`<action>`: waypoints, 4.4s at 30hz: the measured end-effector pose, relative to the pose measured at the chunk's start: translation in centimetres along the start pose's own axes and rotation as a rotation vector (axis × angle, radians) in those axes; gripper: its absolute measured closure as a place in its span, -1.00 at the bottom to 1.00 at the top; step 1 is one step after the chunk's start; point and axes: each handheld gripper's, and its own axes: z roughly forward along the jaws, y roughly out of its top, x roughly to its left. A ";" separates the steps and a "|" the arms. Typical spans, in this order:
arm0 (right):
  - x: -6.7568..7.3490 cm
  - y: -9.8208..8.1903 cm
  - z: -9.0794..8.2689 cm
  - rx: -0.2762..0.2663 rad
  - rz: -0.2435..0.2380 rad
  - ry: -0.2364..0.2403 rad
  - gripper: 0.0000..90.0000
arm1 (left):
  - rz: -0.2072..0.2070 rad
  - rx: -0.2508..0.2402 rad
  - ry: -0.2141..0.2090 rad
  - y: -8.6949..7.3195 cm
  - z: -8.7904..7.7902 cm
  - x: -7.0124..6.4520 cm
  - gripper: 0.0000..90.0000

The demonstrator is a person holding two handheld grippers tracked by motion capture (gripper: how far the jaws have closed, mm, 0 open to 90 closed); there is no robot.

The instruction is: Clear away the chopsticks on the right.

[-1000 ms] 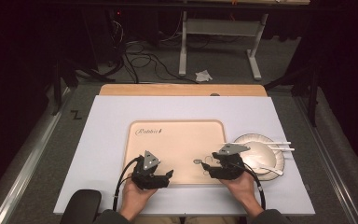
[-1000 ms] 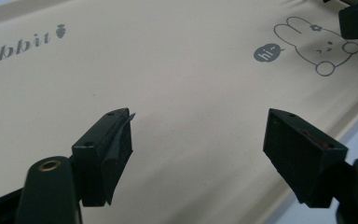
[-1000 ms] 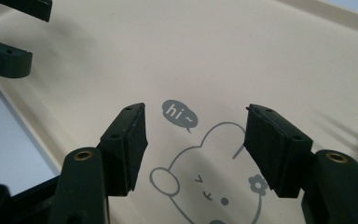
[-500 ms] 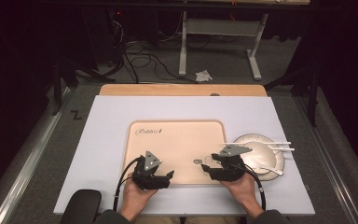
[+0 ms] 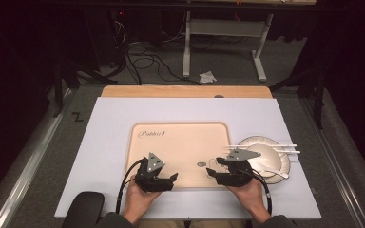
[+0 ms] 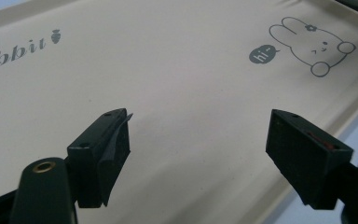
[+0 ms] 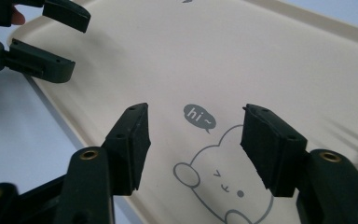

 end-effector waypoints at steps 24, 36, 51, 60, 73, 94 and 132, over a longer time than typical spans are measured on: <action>-0.2 -1.2 -4.6 -0.113 0.095 -0.021 -0.04 | 0.034 -0.005 -0.052 1.4 1.3 -0.4 -0.49; -2.2 -1.3 -8.8 -0.170 0.133 -0.087 0.06 | 0.057 -0.010 -0.065 1.7 1.1 -0.7 -0.49; -6.6 -0.4 -11.0 -0.112 0.075 -0.118 0.31 | 0.022 -0.033 -0.027 1.2 -0.5 -0.2 -0.51; -11.2 0.1 -11.8 -0.072 0.057 -0.200 0.39 | 0.000 -0.016 -0.018 0.4 -1.2 0.3 -0.44; -17.5 -0.3 -9.6 0.142 0.083 -0.243 0.49 | -0.037 0.011 0.026 -0.7 -1.8 0.8 -0.47; -19.1 -1.6 -7.5 0.264 0.050 -0.207 0.53 | -0.029 0.030 0.022 -1.0 -1.0 0.6 -0.46; -19.9 -1.4 -6.1 0.306 0.042 -0.103 0.63 | -0.027 0.018 0.003 -1.3 -0.9 0.2 -0.50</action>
